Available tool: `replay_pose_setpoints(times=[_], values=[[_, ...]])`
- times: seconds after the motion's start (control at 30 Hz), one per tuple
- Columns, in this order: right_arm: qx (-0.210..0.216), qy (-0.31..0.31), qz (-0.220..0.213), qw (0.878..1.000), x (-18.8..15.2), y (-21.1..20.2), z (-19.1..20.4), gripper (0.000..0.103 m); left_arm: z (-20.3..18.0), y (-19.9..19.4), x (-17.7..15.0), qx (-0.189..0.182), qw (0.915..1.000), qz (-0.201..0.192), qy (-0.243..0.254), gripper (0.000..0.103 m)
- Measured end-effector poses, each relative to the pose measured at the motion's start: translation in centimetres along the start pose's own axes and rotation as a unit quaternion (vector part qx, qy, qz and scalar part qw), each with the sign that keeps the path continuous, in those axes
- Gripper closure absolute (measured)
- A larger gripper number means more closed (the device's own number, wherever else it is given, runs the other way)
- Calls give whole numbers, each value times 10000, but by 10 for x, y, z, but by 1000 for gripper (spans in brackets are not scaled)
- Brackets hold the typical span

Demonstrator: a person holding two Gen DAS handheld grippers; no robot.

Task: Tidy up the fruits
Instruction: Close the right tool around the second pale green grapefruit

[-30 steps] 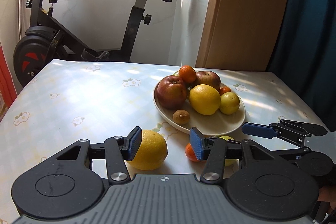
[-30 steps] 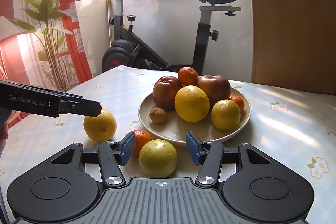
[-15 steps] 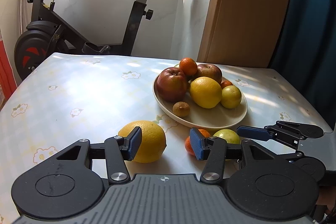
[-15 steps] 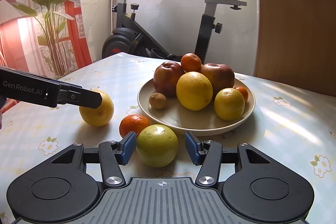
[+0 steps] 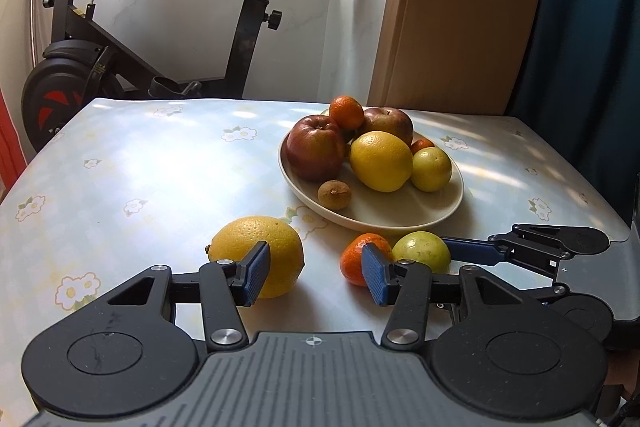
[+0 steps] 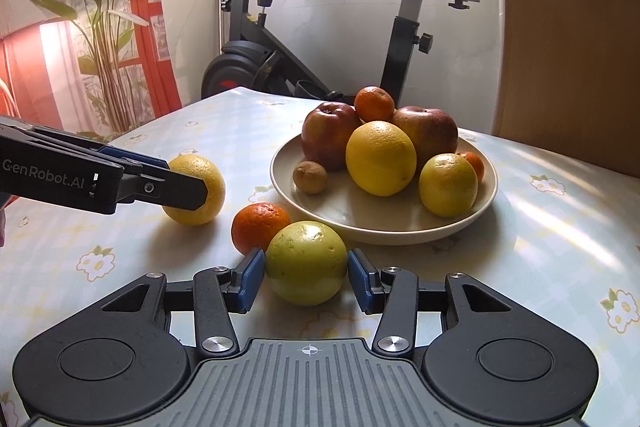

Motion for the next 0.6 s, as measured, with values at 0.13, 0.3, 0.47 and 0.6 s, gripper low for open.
replay_pose_setpoints(times=[0.13,0.3,0.47,0.6], values=[[30,31,-24,10000,0,-2,-1,61,-2,-1,-1,-13,10000,16,54,50],[2,106,-67,9999,-1,-4,-4,61,-3,-2,-2,-20,10000,29,74,50],[-36,255,-241,9994,0,-10,-10,61,-4,-3,-3,-27,9999,28,124,50],[-115,364,-355,9986,1,-14,-16,61,-5,-1,-3,-36,9999,56,139,50]])
Point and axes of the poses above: each gripper's, at about its wrist camera, not at the fingertips, and y roughly the way its jaws point, z to its left, x to its top, the point moved 10 cm from there along y, roughly the way its jaws point, and after that the axes turned 2 degrees about z, right-handed, at the moved point
